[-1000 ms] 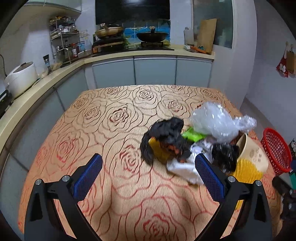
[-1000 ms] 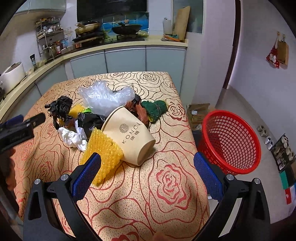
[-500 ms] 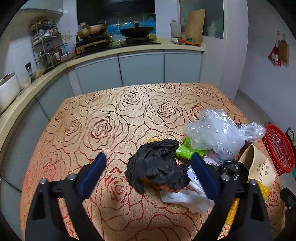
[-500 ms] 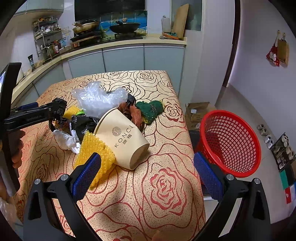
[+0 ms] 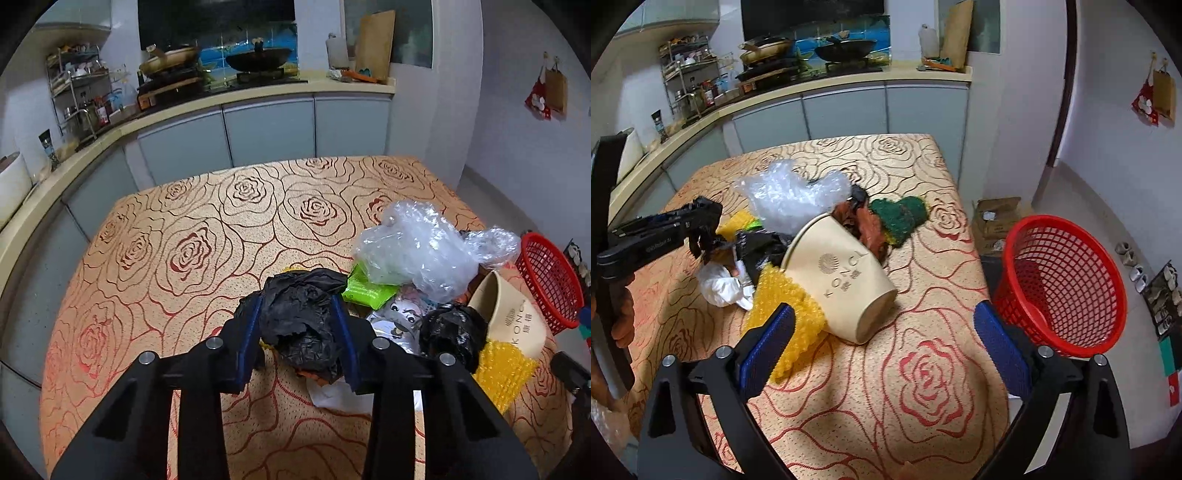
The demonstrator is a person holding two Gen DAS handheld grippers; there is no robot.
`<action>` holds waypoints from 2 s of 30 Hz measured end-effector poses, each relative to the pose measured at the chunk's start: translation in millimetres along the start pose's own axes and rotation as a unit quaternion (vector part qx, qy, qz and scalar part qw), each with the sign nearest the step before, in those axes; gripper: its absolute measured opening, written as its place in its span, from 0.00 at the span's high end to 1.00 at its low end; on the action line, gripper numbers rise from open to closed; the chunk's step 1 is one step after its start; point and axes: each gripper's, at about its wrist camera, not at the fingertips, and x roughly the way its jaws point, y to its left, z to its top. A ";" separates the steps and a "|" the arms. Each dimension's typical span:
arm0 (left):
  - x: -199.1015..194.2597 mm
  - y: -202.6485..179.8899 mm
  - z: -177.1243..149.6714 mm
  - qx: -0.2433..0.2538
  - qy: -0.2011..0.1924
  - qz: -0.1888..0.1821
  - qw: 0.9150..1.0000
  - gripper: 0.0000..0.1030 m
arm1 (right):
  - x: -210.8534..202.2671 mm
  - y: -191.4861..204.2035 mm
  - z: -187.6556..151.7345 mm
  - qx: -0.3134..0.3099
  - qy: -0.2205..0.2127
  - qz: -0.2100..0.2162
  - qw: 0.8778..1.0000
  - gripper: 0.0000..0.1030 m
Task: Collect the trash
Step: 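Grasp the black plastic bag with the left gripper while the right gripper grasps the yellow foam sleeve, then carry the black bag and yellow foam sleeve over the red wastebasket with both grippers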
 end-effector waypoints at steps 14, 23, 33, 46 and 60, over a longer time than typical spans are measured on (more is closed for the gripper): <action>-47.8 12.5 -13.9 -0.029 -0.024 -0.013 0.999 0.66 | 1.7 40.3 -2.8 -0.044 0.005 0.065 0.997 0.41; -55.0 18.3 -26.4 -0.038 -0.019 -0.014 0.999 0.66 | 26.3 49.7 -14.9 -0.048 0.045 0.076 0.995 0.61; -61.5 19.2 -31.2 -0.043 -0.021 -0.013 0.999 0.66 | 30.4 44.0 -24.9 -0.039 0.049 0.088 0.994 0.86; -79.0 -4.4 -29.4 -0.024 -0.039 -0.013 0.999 0.66 | -17.8 30.2 -10.9 -0.036 -0.016 0.082 0.996 0.88; -93.8 -51.2 -20.8 0.016 -0.053 -0.036 0.998 0.66 | -61.9 -28.2 4.5 0.012 -0.076 0.049 0.996 0.88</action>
